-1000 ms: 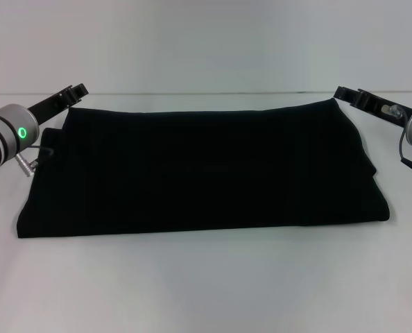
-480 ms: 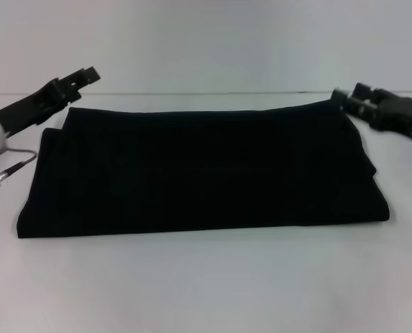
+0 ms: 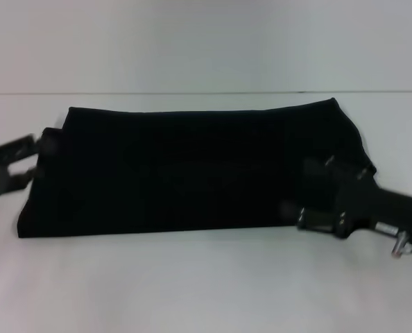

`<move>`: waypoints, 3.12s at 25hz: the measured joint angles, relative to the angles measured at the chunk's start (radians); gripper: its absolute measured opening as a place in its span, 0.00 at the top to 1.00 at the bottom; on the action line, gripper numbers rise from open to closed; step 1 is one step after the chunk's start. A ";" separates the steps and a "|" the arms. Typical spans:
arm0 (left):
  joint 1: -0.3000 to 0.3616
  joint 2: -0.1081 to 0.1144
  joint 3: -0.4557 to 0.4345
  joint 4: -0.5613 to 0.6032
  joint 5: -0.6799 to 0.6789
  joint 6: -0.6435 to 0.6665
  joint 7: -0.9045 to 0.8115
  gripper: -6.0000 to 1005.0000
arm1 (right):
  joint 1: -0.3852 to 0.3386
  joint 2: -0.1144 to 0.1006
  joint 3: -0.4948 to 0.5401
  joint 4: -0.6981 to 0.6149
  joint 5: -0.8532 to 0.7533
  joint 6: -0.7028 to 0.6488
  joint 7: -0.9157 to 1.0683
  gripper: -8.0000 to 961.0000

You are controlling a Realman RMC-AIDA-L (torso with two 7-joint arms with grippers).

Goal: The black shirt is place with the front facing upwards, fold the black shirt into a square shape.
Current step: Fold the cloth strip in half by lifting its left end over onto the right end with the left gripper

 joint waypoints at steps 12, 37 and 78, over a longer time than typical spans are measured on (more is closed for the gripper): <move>0.060 0.003 0.006 0.033 0.163 -0.075 -0.278 0.09 | 0.015 0.003 -0.054 0.086 -0.001 0.127 -0.112 0.01; 0.042 0.002 0.021 -0.023 0.219 -0.250 -0.382 0.09 | 0.036 0.005 -0.064 0.095 0.005 0.132 -0.114 0.01; -0.047 -0.012 0.127 -0.028 0.219 -0.341 -0.353 0.67 | 0.048 0.006 -0.086 0.113 0.001 0.130 -0.106 0.01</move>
